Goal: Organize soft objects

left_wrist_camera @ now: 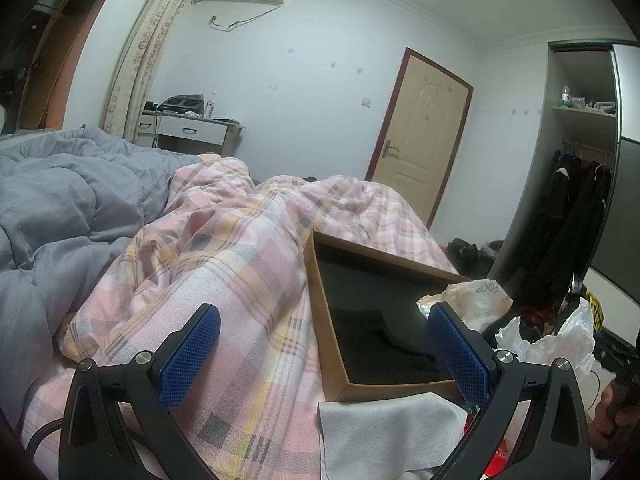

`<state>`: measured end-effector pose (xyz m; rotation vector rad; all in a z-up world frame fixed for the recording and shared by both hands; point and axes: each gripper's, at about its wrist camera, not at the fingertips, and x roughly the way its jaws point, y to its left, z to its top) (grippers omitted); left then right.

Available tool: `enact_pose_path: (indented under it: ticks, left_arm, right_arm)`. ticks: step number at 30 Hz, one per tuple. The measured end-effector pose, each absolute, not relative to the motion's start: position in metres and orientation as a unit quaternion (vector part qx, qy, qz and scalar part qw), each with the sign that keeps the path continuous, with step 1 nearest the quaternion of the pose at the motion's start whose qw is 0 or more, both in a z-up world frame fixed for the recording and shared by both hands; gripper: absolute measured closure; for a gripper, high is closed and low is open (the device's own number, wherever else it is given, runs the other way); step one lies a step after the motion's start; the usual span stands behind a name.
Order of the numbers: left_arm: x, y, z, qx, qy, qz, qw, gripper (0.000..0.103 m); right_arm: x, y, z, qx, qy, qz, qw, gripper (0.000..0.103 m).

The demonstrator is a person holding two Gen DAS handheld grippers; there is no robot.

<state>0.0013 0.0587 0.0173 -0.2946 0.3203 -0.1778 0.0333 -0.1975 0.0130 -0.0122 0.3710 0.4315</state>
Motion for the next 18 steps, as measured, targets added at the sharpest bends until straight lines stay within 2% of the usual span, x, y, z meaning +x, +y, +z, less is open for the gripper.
enact_pose_path:
  ticks: [9,15,18]
  left_arm:
    - [0.001,0.058,0.018,-0.146,0.159,-0.088,0.973,0.000]
    - [0.001,0.059,0.017,-0.144,0.163,-0.086,0.972,0.000]
    - [0.000,0.060,0.017,-0.143,0.163,-0.086,0.973,0.000]
  right_arm:
    - [0.026,-0.188,-0.001,-0.029,0.226,0.328,0.917,0.029]
    - [0.018,-0.166,-0.012,-0.107,0.249,0.341,0.900,0.028]
    - [0.015,-0.153,-0.019,-0.154,0.259,0.327,0.896,0.024]
